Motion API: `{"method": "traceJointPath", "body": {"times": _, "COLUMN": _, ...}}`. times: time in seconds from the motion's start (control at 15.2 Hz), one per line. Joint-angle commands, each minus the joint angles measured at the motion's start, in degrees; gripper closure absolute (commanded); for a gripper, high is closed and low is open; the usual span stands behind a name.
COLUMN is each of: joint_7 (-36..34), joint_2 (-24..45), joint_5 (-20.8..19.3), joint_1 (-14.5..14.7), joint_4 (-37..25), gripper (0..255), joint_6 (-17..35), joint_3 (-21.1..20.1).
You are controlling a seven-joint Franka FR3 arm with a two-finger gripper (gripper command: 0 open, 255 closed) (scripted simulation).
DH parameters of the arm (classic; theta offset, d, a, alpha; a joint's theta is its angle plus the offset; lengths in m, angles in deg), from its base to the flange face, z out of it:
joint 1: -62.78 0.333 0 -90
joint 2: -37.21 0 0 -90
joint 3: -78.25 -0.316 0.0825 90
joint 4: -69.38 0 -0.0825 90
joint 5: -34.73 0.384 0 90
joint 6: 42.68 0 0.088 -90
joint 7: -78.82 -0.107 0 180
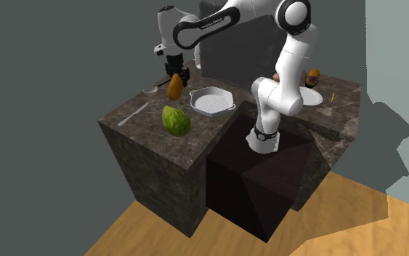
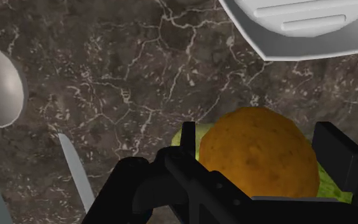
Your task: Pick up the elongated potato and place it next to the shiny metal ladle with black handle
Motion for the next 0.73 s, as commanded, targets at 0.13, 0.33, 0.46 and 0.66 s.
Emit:
{"method": "traceJointPath", "body": {"times": 0.13, "joint_7": 6.7, "joint_2": 2.0, "joint_5": 0.2, "joint_1": -1.3, "joint_4": -2.3, "gripper": 255, "joint_6": 0.2, "joint_3": 4.9}}
{"method": "traceJointPath", "body": {"times": 0.33, "joint_7": 12.3, "joint_2": 5.0, "joint_5": 1.8, "joint_1": -1.6, "joint_4": -4.9, "gripper": 255, "joint_6": 0.5, "joint_3": 9.3}}
{"method": "traceJointPath", "body": {"times": 0.46, "joint_7": 16.7, "joint_2": 7.8, "joint_5": 3.7, "joint_1": -1.6, "joint_4": -6.9, "gripper": 255, "joint_6": 0.7, "joint_3": 12.6}}
{"method": "traceJointPath", "body": {"times": 0.66, "joint_7": 24.7, "joint_2": 14.1, "joint_5": 9.0, "joint_1": -2.0, "joint_4": -10.5, "gripper": 255, "joint_6": 0.9, "joint_3": 17.9}}
